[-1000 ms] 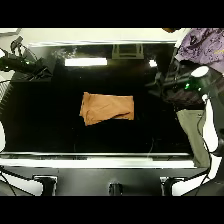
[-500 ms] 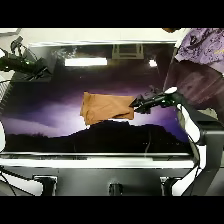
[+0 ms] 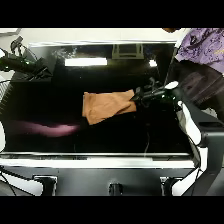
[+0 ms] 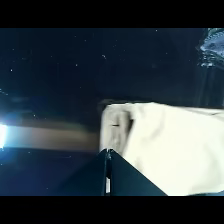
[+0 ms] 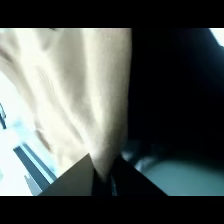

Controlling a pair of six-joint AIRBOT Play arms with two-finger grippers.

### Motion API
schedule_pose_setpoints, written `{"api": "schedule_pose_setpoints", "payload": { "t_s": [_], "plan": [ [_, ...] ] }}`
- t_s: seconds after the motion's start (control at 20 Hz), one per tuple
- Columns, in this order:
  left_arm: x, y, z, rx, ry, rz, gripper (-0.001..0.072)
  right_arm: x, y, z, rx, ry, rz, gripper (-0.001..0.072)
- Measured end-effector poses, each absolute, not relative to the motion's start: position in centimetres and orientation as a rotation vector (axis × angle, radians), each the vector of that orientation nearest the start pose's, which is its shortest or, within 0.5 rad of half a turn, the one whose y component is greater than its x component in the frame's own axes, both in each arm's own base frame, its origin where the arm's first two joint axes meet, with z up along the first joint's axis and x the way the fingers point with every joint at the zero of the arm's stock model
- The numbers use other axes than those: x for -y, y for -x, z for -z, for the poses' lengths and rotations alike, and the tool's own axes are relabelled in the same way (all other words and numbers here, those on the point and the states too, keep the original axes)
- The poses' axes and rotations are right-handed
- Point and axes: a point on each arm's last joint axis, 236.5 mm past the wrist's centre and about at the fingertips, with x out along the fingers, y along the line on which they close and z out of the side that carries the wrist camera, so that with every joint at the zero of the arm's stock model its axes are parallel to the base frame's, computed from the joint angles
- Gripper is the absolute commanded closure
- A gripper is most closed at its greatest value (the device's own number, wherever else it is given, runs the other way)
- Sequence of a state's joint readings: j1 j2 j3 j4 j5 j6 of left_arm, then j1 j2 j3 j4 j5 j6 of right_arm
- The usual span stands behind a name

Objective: Fold the clothes and pants, and hang the long-sleeved shirts on hangers.

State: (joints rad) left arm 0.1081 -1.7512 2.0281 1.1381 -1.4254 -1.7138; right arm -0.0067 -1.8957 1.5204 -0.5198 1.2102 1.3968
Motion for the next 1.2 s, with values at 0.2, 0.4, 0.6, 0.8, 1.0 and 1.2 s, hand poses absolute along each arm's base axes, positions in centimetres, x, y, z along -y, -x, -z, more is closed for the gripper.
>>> {"api": "schedule_pose_setpoints", "payload": {
  "t_s": [0.2, 0.4, 0.6, 0.8, 1.0, 1.2],
  "plan": [
    [4.2, -52.3, -11.2, -1.129, 0.488, 0.169, 0.0690, -14.2, -52.4, -3.8, -1.177, -0.917, -0.518, 0.0684],
    [4.2, -52.3, -11.2, -1.130, 0.491, 0.168, 0.0690, -7.2, -54.2, -8.9, -1.056, -0.888, -0.369, 0.0685],
    [4.2, -52.1, -11.2, -1.137, 0.490, 0.169, 0.0690, 1.2, -54.6, -12.6, -0.942, -0.878, -0.164, 0.0685],
    [4.3, -51.9, -11.1, -1.149, 0.489, 0.171, 0.0690, 9.2, -53.5, -14.8, -0.849, -0.913, 0.045, 0.0685],
    [4.3, -51.8, -11.0, -1.155, 0.500, 0.165, 0.0690, 15.9, -51.3, -15.6, -0.787, -0.969, 0.250, 0.0685],
    [4.4, -51.7, -11.0, -1.160, 0.516, 0.156, 0.0690, 20.4, -48.2, -16.0, -0.763, -1.008, 0.430, 0.0686]
  ]
}}
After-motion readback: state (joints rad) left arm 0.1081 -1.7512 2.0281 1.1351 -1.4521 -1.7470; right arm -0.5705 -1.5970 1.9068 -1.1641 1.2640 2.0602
